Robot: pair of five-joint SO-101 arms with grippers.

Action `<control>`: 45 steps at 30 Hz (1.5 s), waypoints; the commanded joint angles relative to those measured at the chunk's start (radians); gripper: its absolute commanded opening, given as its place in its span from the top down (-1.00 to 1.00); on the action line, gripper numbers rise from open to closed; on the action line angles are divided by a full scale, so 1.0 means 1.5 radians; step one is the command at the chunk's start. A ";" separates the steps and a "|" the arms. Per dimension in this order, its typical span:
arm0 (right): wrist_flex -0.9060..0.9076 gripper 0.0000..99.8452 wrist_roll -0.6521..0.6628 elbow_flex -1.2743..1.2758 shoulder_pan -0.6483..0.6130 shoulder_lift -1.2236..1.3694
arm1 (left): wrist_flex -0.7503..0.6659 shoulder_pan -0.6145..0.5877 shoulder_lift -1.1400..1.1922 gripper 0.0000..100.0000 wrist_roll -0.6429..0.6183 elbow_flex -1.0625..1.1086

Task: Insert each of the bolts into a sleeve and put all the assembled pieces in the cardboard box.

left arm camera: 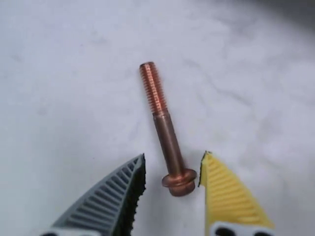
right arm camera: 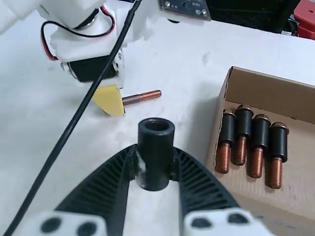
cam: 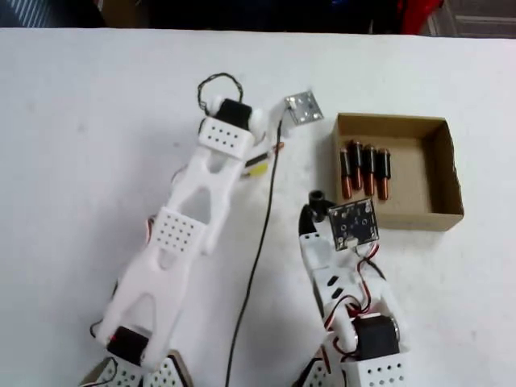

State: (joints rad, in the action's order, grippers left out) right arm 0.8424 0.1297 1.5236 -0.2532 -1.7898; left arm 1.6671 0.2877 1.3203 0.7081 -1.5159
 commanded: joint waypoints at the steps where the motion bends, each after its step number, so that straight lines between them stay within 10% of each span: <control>1: -0.017 0.97 -0.002 -0.005 0.004 -0.007 | -0.021 0.005 0.018 0.62 0.005 -0.063; 45: -0.018 0.97 -0.002 0.004 0.004 -0.007 | 0.076 0.001 -0.017 0.96 0.007 -0.088</control>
State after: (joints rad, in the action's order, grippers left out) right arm 0.8424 0.1297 1.5436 -0.2547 -1.7898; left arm 1.7668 0.2892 1.4062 0.7127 -1.6295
